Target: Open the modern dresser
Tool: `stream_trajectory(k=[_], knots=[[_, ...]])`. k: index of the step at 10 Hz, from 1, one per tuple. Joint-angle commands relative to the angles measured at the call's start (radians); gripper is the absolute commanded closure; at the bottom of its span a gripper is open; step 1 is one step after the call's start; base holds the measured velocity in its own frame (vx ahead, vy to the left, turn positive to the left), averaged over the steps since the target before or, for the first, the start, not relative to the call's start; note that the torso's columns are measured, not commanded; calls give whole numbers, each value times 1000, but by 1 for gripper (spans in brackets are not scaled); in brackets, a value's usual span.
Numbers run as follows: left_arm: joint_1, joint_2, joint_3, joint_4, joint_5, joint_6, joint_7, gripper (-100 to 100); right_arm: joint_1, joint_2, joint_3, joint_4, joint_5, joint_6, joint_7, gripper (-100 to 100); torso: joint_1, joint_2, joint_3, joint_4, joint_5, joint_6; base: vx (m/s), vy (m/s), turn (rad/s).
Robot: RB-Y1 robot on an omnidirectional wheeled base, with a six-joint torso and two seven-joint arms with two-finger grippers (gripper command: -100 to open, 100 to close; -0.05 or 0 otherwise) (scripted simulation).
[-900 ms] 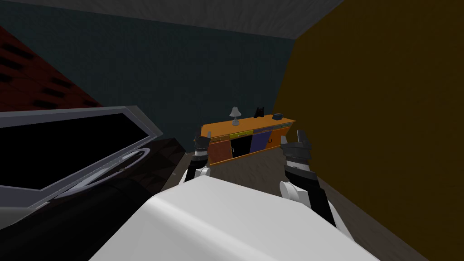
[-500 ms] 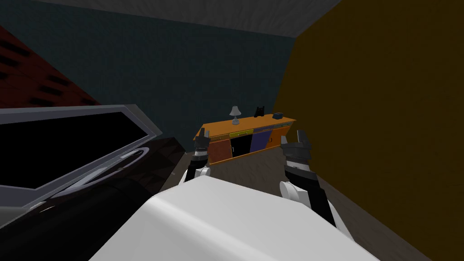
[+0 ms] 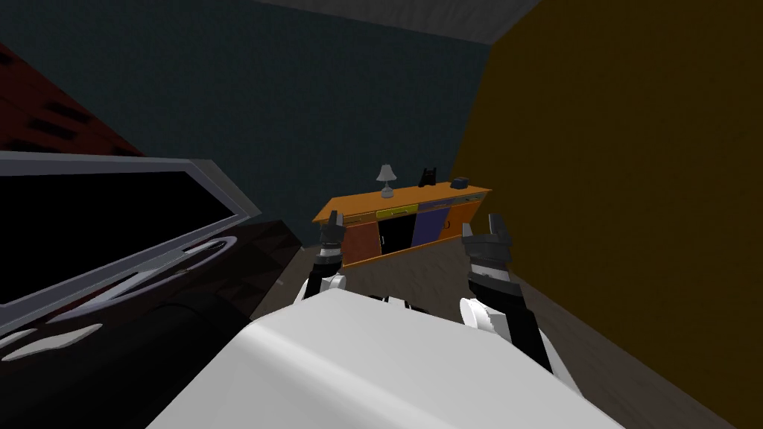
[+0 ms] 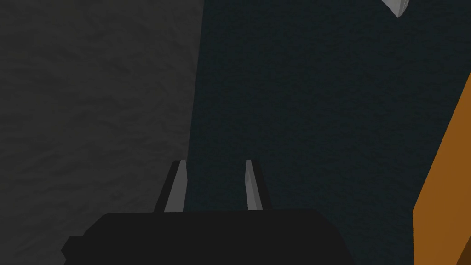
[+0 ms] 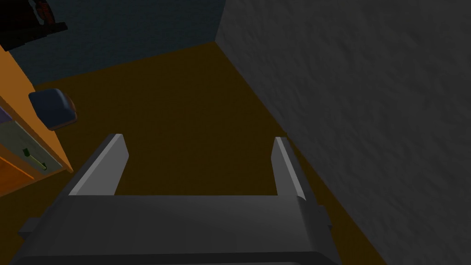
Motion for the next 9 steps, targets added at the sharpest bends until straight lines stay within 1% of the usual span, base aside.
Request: stream_trajectory(k=[1,2,5,6,7,8,9], knots=[[0,0,0,0,0,0,0,0,-3,-28,6,9,-8,-9,-20,-100,0,74,-148,74,0,0,18,-2,40],[0,0,0,0,0,0,0,0,-7,-48,12,17,-16,-19,-40,-100,0,107,-217,107,0,0,36,-11,62],[0,0,0,0,0,0,0,0,-22,-97,42,58,-54,-64,-126,-100,0,119,-242,120,0,0,57,-15,85],[0,0,0,0,0,0,0,0,-22,-97,42,58,-54,-64,-138,-100,0,119,-242,120,0,0,56,-22,30],[0,0,0,0,0,0,0,0,-29,-109,56,76,-71,-84,-175,-100,0,121,-241,121,0,0,55,-27,69],[0,0,0,0,0,0,0,0,-29,-109,56,76,-71,-84,-181,-100,0,121,-241,121,0,0,40,-20,45],[0,0,0,0,0,0,0,0,-37,-118,70,96,-90,-106,-221,-100,0,122,-241,121,0,0,41,-19,76]])
